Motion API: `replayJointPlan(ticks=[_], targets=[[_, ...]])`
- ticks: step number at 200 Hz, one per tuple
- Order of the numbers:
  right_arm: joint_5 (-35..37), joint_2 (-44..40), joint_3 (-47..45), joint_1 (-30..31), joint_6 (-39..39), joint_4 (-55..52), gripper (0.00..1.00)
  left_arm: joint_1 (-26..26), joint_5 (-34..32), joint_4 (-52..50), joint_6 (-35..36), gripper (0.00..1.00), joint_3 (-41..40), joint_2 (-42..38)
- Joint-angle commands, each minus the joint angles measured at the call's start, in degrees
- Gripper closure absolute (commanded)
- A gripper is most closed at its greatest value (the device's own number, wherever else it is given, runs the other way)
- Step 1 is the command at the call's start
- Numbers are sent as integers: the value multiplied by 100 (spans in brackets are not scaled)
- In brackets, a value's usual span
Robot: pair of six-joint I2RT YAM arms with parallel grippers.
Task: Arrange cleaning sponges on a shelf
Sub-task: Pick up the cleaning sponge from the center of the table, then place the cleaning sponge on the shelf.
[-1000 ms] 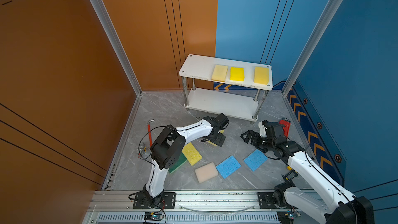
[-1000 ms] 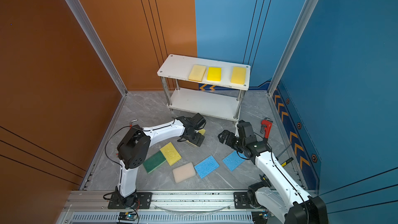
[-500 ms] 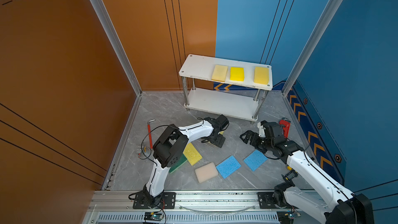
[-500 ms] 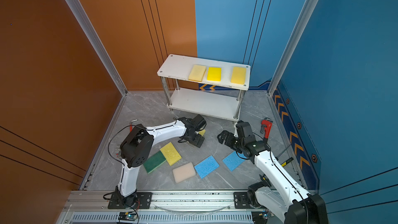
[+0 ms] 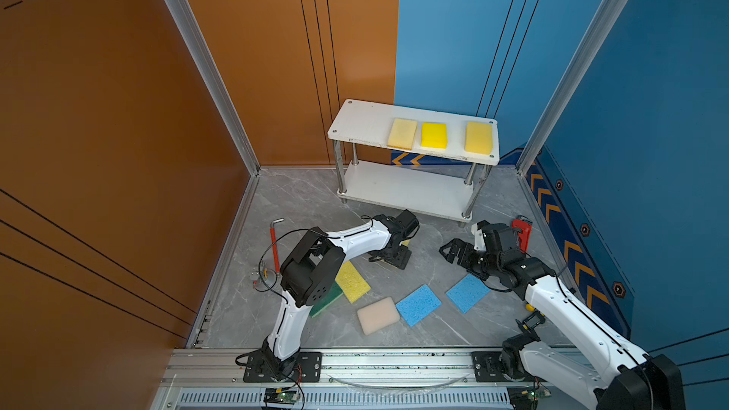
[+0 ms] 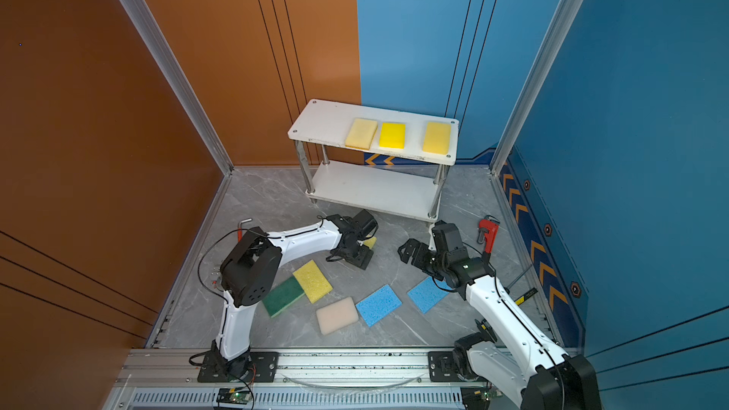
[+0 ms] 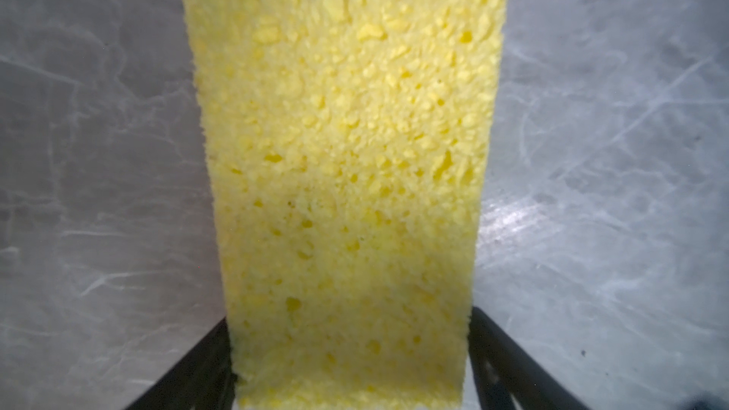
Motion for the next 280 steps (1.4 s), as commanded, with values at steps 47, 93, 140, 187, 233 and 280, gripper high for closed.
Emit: replayJointPlan(ticks=[47, 93, 140, 187, 233, 280], targets=[[-69, 53, 39, 44, 85, 158, 0, 106, -50, -310, 33, 26, -72, -268], [-130, 223, 39, 64, 74, 236, 0, 184, -57, -407, 8, 26, -210, -804], [-204, 586, 115, 146, -9, 318, 0, 304, 18, -603, -302, 25, -674, -2025], [-297, 926, 110, 237, -120, 425, 0, 465, -127, -1104, -530, 24, -693, -3446], [-342, 1394, 226, 499, -139, 682, 0, 701, -248, -1567, -618, 23, 153, -4095], [-289, 1691, 417, 870, -196, 729, 0, 1070, -51, -1772, -266, 23, 1742, -3532]])
